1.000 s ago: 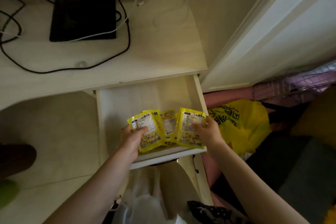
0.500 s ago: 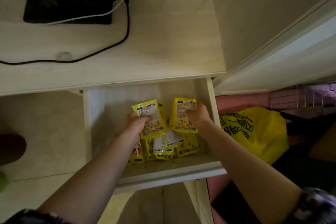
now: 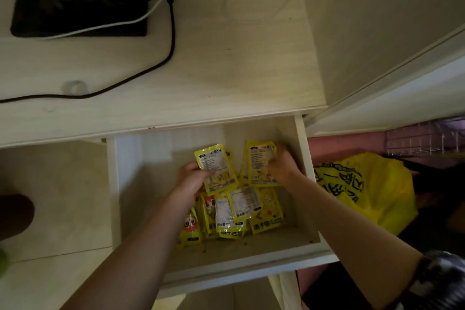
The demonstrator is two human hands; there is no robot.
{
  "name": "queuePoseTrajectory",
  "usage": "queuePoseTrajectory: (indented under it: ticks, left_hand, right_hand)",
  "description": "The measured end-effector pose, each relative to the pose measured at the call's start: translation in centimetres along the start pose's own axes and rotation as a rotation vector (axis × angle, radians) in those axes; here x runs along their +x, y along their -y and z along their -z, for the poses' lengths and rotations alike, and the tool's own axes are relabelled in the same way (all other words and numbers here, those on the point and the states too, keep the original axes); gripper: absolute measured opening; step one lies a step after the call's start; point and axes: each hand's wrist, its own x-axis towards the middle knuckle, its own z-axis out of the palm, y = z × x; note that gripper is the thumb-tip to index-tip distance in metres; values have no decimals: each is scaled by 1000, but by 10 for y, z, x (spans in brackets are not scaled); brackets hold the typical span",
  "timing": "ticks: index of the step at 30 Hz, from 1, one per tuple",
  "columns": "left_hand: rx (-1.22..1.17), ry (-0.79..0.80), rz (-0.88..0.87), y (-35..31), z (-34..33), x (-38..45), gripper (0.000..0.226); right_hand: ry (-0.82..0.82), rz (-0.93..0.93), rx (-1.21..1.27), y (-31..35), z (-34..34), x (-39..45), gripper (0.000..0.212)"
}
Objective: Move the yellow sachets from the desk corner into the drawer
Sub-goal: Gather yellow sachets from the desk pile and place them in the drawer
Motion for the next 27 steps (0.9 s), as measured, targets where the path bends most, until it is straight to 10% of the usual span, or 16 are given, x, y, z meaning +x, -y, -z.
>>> queuePoseTrajectory:
  ticks: [10, 27]
  left_hand:
    - [217, -216, -126, 1, 34, -41, 38]
    - [433, -416, -472, 64, 72, -182, 24]
  right_hand:
    - [174, -67, -64, -19, 5, -14, 52]
    - [276, 448, -485, 23, 6, -166, 46]
